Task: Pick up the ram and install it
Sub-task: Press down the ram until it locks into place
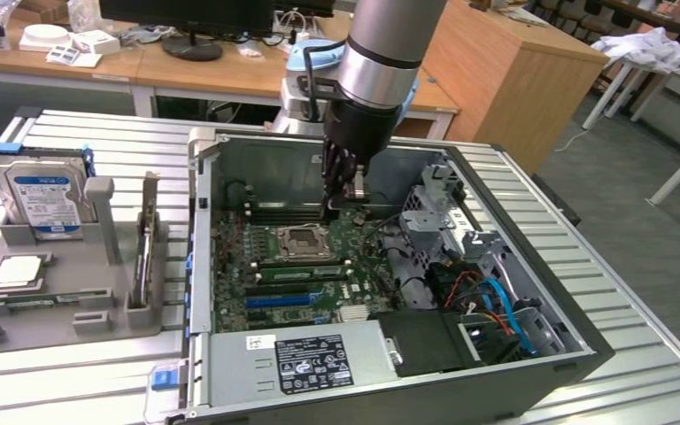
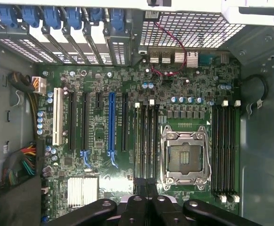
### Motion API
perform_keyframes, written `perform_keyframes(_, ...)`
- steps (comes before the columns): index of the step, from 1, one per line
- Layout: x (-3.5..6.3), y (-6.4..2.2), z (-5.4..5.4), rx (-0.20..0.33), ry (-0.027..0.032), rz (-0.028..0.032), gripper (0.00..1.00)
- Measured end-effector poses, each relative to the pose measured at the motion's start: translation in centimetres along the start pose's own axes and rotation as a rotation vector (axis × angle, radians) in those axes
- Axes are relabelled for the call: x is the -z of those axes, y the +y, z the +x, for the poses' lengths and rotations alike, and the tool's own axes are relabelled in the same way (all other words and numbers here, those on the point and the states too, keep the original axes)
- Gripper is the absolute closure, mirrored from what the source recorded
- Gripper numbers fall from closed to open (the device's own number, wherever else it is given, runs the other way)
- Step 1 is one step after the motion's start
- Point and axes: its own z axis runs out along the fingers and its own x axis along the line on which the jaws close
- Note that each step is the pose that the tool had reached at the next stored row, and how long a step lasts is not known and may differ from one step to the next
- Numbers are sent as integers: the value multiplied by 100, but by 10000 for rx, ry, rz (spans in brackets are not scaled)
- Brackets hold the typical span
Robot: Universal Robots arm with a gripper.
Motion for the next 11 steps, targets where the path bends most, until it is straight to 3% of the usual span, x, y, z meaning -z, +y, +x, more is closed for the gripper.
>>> perform_keyframes(11, 0, 0, 0, 0, 0, -1, 89)
